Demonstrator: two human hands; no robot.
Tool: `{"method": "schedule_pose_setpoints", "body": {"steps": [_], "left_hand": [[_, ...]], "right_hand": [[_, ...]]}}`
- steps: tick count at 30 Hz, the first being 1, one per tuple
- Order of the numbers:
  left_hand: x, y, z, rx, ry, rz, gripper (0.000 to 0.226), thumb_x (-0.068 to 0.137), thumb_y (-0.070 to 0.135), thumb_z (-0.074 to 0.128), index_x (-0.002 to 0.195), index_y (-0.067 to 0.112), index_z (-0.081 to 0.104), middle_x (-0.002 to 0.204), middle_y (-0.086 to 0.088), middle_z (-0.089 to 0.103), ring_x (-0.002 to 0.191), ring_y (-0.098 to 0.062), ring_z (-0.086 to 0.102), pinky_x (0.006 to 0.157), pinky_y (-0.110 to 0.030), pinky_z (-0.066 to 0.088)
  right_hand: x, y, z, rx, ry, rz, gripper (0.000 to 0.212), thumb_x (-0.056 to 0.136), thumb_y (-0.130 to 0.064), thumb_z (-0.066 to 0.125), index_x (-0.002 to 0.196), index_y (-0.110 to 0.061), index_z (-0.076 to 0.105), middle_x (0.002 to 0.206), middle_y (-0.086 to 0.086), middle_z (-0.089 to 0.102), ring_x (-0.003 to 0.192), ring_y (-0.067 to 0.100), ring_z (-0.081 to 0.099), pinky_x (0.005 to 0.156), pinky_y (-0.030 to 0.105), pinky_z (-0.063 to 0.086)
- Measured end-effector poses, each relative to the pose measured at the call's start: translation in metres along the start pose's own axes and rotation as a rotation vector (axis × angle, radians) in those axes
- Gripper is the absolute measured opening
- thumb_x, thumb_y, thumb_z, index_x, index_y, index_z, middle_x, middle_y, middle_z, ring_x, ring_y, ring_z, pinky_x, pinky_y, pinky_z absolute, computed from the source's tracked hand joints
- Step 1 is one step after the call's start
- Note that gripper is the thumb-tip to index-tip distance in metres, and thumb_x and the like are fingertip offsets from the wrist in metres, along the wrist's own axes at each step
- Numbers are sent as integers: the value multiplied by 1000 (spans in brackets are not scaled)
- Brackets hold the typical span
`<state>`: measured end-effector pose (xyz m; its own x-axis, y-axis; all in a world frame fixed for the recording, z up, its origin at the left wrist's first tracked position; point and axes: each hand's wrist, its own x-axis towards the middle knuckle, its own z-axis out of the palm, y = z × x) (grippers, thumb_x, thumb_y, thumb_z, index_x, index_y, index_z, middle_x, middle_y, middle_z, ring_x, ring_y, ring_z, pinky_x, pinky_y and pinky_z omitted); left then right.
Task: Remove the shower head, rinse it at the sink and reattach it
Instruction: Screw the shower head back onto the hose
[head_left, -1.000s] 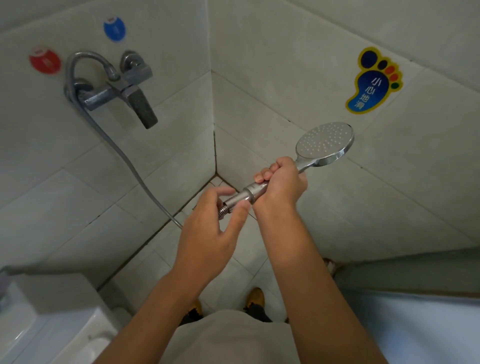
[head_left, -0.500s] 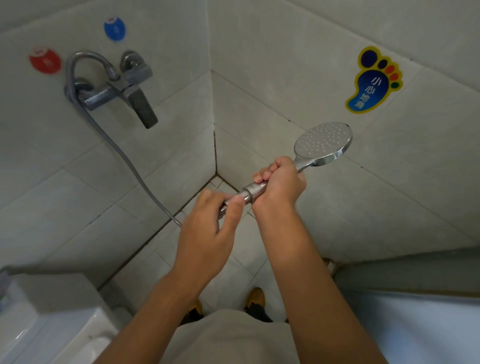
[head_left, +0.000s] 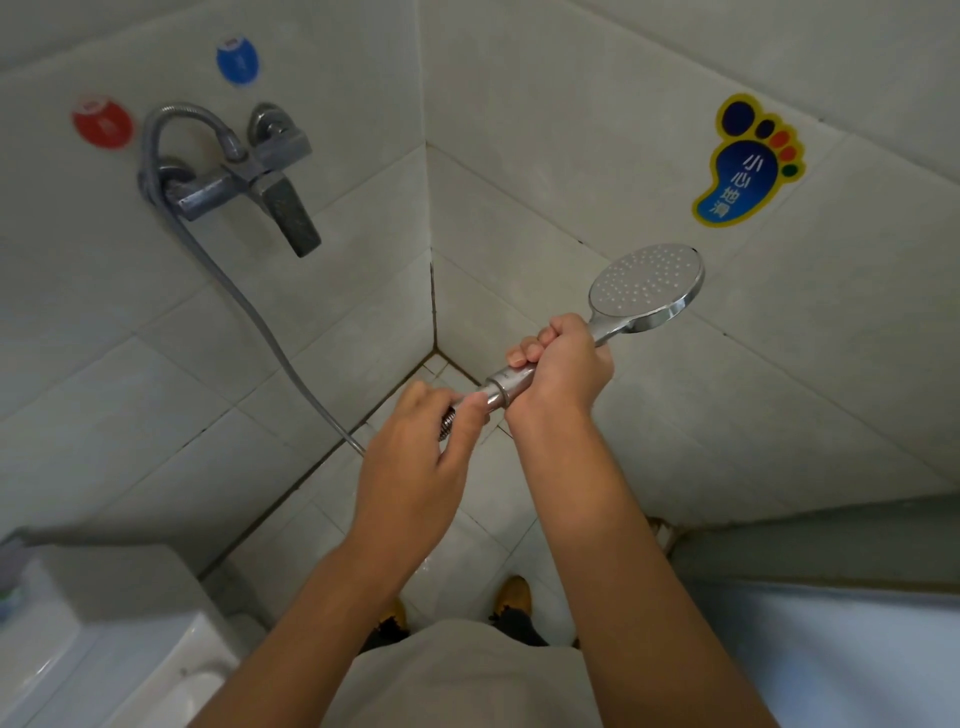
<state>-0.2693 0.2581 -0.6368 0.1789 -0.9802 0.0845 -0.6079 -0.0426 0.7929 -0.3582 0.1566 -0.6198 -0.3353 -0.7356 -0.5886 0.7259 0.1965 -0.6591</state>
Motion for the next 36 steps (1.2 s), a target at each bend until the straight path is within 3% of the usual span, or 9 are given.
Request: {"method": "schedule_pose_setpoints", "body": {"steps": [4, 7, 11, 14, 20, 24, 28, 32, 36], "left_hand": [[-1, 0, 0, 24, 2, 28, 19, 91, 42, 55, 100, 26, 57, 82, 14, 48, 64, -6, 46, 53, -19, 35], [-5, 0, 0, -33, 4, 3, 37, 83, 35, 70, 111, 30, 48, 75, 13, 47, 59, -5, 45, 50, -16, 35], [-6, 5, -2, -60, 19, 31, 33, 86, 54, 53, 107, 29, 56, 80, 16, 47, 64, -2, 47, 54, -14, 34], [-5, 3, -1, -39, 14, 33, 34, 95, 53, 42, 97, 25, 61, 82, 12, 47, 64, -8, 47, 55, -18, 33], [-3, -3, -3, 172, 59, 193, 39, 96, 45, 44, 109, 17, 67, 87, 11, 45, 60, -7, 44, 50, -12, 33], [-4, -6, -3, 402, 148, 358, 37, 94, 40, 49, 105, 10, 69, 86, 0, 56, 58, -7, 47, 44, -19, 44], [-6, -9, 0, 497, 210, 428, 34, 93, 37, 54, 103, 10, 72, 82, -2, 60, 58, -8, 49, 47, -17, 40], [-1, -6, -3, 233, 52, 242, 34, 91, 49, 51, 99, 22, 70, 84, 11, 55, 71, -6, 51, 58, -22, 45], [10, 1, -10, -159, -369, -95, 31, 97, 44, 43, 99, 28, 69, 90, 13, 58, 89, -2, 53, 74, -30, 50]], "right_hand": [[-1, -1, -3, 0, 0, 13, 17, 89, 6, 41, 91, -11, 40, 55, 1, 34, 40, 13, 31, 39, 22, 33], [-2, 0, -4, 0, -5, 19, 16, 89, 5, 42, 92, -11, 41, 55, 1, 35, 41, 13, 31, 39, 23, 34], [-4, -1, -3, -3, -14, -5, 17, 88, 6, 41, 92, -11, 41, 55, 0, 35, 41, 13, 31, 39, 23, 33], [-4, -2, -2, -2, -12, 0, 18, 88, 6, 41, 94, -11, 42, 56, 1, 35, 40, 13, 31, 39, 23, 33], [-5, -2, -2, -29, 33, -2, 16, 89, 5, 42, 92, -10, 43, 57, 2, 36, 39, 12, 32, 40, 24, 35], [-4, -2, -1, -80, 83, -7, 15, 92, 4, 43, 96, -9, 48, 61, 4, 39, 36, 11, 34, 40, 24, 37], [-3, -2, -1, -122, 99, -34, 15, 94, 3, 44, 102, -8, 51, 62, 4, 41, 33, 10, 36, 40, 23, 37], [-3, -6, -5, -145, -10, -77, 16, 93, 3, 43, 100, -11, 49, 63, 3, 41, 38, 10, 36, 40, 24, 37], [-2, -12, -9, -168, -202, -93, 17, 90, 4, 46, 95, -13, 47, 58, 0, 39, 43, 12, 33, 40, 25, 34]]}}
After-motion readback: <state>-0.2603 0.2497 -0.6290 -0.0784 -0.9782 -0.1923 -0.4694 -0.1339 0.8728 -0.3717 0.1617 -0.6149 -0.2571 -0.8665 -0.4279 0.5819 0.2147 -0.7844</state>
